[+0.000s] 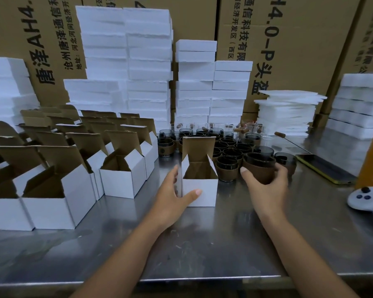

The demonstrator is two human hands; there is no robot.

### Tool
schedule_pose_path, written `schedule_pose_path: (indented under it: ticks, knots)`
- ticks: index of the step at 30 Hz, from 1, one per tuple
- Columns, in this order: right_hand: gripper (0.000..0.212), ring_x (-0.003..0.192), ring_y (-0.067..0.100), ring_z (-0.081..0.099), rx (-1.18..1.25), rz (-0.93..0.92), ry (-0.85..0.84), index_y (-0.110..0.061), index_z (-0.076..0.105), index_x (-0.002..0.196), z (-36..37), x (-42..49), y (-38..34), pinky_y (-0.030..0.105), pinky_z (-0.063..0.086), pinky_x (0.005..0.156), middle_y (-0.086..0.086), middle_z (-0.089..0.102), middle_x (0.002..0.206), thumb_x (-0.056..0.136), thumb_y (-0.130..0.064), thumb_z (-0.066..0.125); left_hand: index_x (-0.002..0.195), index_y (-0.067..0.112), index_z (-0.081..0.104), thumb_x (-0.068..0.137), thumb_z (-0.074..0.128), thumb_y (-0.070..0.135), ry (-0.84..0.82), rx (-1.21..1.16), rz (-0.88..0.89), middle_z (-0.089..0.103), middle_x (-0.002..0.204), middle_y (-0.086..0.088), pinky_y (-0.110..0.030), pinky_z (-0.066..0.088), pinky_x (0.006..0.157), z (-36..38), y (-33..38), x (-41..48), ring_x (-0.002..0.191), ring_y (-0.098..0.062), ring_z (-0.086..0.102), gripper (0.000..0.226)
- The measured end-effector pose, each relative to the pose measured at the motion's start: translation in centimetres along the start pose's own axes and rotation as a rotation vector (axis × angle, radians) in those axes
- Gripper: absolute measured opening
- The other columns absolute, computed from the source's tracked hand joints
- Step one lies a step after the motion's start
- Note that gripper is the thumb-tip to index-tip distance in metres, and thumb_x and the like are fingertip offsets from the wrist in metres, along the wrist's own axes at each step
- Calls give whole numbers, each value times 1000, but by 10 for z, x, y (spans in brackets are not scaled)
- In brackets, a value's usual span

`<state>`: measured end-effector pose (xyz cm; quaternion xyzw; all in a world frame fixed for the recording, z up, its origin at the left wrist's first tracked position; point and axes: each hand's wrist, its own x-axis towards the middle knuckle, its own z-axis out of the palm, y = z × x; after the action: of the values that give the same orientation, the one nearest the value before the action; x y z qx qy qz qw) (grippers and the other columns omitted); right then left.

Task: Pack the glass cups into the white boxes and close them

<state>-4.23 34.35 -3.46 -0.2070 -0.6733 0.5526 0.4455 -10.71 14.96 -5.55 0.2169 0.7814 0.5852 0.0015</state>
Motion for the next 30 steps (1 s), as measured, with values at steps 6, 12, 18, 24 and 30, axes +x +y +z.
schedule_pose_path:
  ticks: [6, 12, 18, 24, 30]
  knots:
    - [39, 81, 0, 67, 386, 47, -400, -21, 65, 93, 10, -53, -28, 13, 50, 66, -13, 73, 83, 62, -41, 75, 84, 33, 48, 91, 58, 17, 491, 26, 318, 54, 80, 15, -7, 44, 64, -1, 15, -22, 79, -3, 55, 21]
    - [56, 85, 7, 68, 390, 152, -586, -17, 68, 96, 15, -71, -25, 19, 52, 69, -5, 74, 89, 54, -54, 68, 89, 17, 64, 92, 50, 30, 150, -161, 260, 63, 66, 5, -27, 54, 63, -3, 24, -33, 64, -13, 61, 20]
    - [82, 87, 7, 69, 307, 178, -607, -15, 53, 114, 15, -75, -18, 17, 52, 69, -1, 70, 101, 45, -54, 76, 115, 14, 63, 79, 51, 45, -119, -260, 109, 70, 99, 3, -26, 57, 78, -3, 26, -33, 91, -6, 66, 49]
    - [59, 95, 18, 69, 339, 270, -615, -15, 62, 109, 14, -71, -21, 34, 53, 83, 4, 73, 100, 63, -53, 69, 121, 21, 62, 75, 59, 46, -143, -351, 16, 70, 107, -7, -35, 53, 91, -9, 24, -31, 100, -16, 66, 52]
    - [42, 89, 19, 67, 471, 493, -634, -12, 61, 113, 13, -63, -26, 31, 47, 75, 13, 70, 106, 97, -40, 35, 111, 37, 67, 74, 59, 51, -180, -310, 41, 72, 99, 4, -33, 51, 89, -9, 21, -29, 96, -12, 66, 40]
